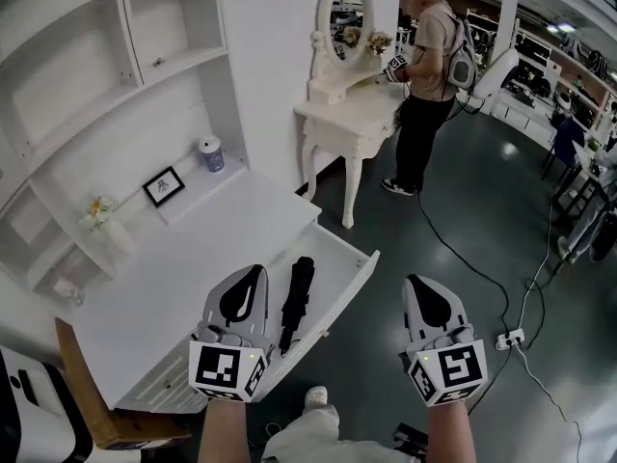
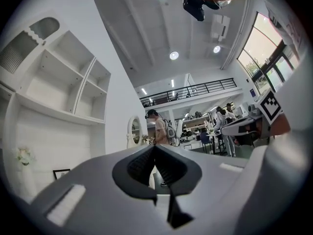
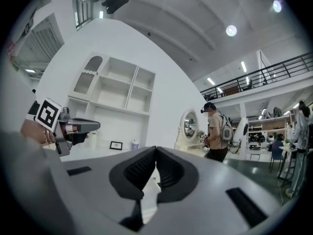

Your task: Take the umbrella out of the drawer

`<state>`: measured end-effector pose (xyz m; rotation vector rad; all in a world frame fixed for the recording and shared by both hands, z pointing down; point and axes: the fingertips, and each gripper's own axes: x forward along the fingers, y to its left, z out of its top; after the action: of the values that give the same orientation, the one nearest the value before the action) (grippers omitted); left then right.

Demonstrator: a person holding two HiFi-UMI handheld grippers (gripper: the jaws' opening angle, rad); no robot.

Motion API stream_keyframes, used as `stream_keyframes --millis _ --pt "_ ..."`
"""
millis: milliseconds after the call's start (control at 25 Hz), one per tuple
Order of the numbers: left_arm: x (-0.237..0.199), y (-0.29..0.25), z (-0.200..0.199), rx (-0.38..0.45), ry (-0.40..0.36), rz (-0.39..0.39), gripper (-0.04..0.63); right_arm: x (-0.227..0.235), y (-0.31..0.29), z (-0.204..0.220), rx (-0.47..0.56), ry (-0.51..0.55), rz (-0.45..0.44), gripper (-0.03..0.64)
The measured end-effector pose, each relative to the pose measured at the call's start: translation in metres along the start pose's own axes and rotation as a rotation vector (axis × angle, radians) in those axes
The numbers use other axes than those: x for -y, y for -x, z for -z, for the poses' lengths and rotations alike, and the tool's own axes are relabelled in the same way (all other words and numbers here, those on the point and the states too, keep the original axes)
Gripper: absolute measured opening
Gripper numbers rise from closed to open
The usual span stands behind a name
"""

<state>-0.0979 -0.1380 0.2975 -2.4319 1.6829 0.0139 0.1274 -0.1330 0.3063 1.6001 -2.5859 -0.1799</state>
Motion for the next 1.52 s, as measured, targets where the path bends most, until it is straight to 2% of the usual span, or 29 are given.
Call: stream_keyframes --millis 120,280,360,680,1000,1320,1520 --pt "-0.017 -0.027 0.01 -0.001 0.024 0.023 0.013 0.006 -0.033 0.001 -0.012 0.0 0.005 0.008" --pt "-0.033 -0.062 0.032 -0.046 0.053 0.079 0.166 0.014 -0.07 0.009 -0.038 -0.006 0.015 0.008" --pt "-0.042 -0.075 0.042 -0.07 0.064 0.088 0.207 0.015 -0.086 0.012 -0.053 -0.008 0.017 0.008" --pt "-0.064 -0.104 0.083 -0.151 0.11 0.103 0.23 0.029 -0.122 0.039 -0.124 -0.032 0.071 0.008" --pt "-0.058 -0.106 0.135 -0.261 0.152 0.123 0.23 0.024 -0.128 0.087 -0.223 -0.069 0.061 0.008" --pt "-0.026 -0.1 0.195 -0.418 0.226 0.158 0.279 0.012 -0.123 0.146 -0.352 -0.125 0.014 0.008" --pt "-0.008 -0.101 0.248 -0.561 0.293 0.191 0.324 0.01 -0.126 0.176 -0.421 -0.138 -0.016 0.008"
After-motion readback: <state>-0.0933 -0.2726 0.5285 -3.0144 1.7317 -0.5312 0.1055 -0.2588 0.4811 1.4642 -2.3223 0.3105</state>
